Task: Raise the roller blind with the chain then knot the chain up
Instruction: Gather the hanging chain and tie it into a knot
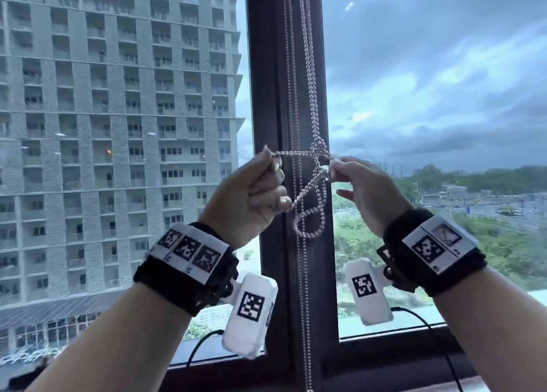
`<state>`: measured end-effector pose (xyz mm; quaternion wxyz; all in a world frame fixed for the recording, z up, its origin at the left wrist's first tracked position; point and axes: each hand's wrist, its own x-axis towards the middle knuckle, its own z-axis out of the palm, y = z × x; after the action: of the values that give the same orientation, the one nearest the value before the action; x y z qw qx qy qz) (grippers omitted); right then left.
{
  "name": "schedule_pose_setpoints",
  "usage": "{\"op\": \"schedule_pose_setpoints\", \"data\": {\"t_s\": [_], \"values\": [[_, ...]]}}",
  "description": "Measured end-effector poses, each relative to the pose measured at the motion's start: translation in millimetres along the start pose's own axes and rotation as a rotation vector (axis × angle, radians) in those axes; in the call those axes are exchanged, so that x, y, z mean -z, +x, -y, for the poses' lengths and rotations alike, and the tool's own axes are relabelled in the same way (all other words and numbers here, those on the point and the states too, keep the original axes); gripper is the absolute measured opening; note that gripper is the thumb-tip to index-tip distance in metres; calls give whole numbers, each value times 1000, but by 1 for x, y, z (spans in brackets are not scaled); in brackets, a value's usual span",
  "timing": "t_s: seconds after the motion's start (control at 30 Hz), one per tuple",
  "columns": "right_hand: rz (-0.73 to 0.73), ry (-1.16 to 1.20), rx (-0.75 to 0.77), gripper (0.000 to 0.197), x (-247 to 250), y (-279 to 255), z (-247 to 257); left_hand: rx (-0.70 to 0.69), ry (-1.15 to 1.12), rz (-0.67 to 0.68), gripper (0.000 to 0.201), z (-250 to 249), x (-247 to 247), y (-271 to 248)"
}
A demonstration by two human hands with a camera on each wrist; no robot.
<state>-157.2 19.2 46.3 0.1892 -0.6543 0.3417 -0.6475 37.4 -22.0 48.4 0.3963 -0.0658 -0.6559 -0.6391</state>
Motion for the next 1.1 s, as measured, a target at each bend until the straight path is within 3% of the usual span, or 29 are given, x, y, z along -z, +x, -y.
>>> {"op": "schedule_pose_setpoints", "data": {"t_s": [0.07,0.17,0.3,0.57,0.63,0.7,0.8,0.87,1.0,1.1], "values": [[-53,0,-25,27,3,0,-2,213,70,60,20,7,5,-9],[-66,-20,-34,27,5,-1,0,416,344,14,17,21,10,-21],[-45,-55,-14,29,0,-2,3,539,491,25,31,32,13,-24],[-20,-111,68,22,-4,-2,8,719,707,71,39,20,18,-24],[-29,-127,66,23,-4,0,7,690,884,71,35,12,21,-22],[-47,-62,53,27,-3,1,6,563,1037,9,32,4,21,-21],[27,-17,21,26,2,-1,1,229,833,-216,31,-8,28,-22],[24,-61,9,22,5,-3,-3,115,760,-292,27,-18,34,-25],[-123,-25,33,23,5,-1,-4,65,1366,-229,23,-16,47,-23],[-192,42,64,22,3,3,-4,141,1428,-156,31,-3,50,-22]]}}
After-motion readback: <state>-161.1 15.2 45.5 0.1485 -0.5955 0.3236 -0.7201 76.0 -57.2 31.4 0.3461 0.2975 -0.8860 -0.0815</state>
